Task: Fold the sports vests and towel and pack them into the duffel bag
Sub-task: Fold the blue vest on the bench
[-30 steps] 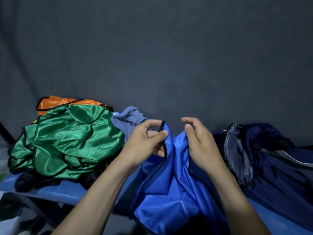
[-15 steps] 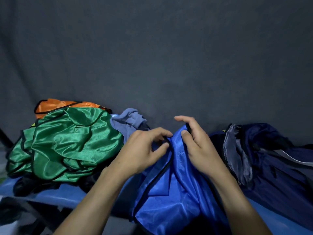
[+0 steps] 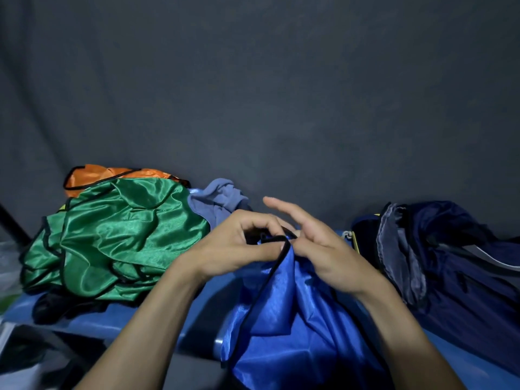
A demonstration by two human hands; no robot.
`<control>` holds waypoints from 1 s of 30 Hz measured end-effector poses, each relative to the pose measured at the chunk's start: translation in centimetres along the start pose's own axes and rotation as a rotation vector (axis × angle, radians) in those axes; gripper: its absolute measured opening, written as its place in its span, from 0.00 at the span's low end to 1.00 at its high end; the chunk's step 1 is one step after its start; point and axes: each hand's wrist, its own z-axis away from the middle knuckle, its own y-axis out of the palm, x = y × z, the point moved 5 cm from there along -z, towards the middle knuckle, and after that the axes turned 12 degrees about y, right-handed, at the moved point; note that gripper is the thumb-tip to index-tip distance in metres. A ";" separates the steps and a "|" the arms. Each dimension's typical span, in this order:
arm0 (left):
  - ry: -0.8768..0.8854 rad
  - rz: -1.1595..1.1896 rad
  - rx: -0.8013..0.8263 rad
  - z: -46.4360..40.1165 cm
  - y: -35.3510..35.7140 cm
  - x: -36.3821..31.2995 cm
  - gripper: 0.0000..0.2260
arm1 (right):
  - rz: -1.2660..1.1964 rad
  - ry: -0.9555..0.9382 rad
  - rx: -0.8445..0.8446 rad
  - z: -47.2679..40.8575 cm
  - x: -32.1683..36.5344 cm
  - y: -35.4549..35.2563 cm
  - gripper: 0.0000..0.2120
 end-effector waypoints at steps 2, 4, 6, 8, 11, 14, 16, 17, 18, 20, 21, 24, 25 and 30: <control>-0.026 -0.018 -0.012 0.0 -0.1 0.0 0.03 | -0.011 -0.005 0.035 0.0 0.2 0.0 0.30; -0.046 -0.057 -0.019 0.1 -0.3 0.0 0.05 | -0.043 -0.021 0.014 0.0 0.3 -0.1 0.26; -0.074 -0.124 -0.065 0.2 -0.9 0.1 0.06 | -0.111 -0.017 -0.054 -0.3 -0.4 -0.6 0.18; -0.108 -0.178 -0.169 0.5 -1.9 0.1 0.08 | -0.138 -0.039 -0.137 -0.3 -0.6 -1.3 0.09; -0.067 -0.314 -0.301 0.6 -2.9 -0.4 0.13 | 0.073 -0.123 -0.222 -0.1 -0.2 -1.9 0.11; 0.041 -0.534 -0.379 0.6 -3.5 -1.3 0.15 | 0.188 -0.102 -0.284 -0.2 0.0 -1.7 0.12; 0.105 -0.652 -0.380 0.6 -3.6 -1.7 0.17 | 0.144 -0.069 -0.277 -0.1 0.3 -1.1 0.09; 0.129 -0.681 -0.373 0.5 -3.5 -1.8 0.18 | 0.139 -0.071 -0.281 0.0 0.5 -0.7 0.07; 0.144 -0.694 -0.368 0.5 -3.3 -1.9 0.19 | 0.163 -0.088 -0.309 0.1 0.8 -0.5 0.08; 0.150 -0.685 -0.374 0.4 -3.1 -2.0 0.20 | 0.245 -0.115 -0.407 0.2 1.1 -0.2 0.11; 0.149 -0.674 -0.381 0.5 -3.2 -2.0 0.20 | 0.271 -0.121 -0.454 0.2 1.1 -0.2 0.12; 0.158 -0.648 -0.360 0.5 -3.2 -2.3 0.20 | 0.388 -0.148 -0.548 -0.1 0.8 0.2 0.12; 0.171 -0.645 -0.344 0.5 -3.0 -2.4 0.20 | 0.406 -0.156 -0.579 -0.1 0.8 0.2 0.10; 0.203 -0.654 -0.384 1.2 -3.5 -3.8 0.18 | 0.380 -0.160 -0.573 0.8 1.0 -0.6 0.09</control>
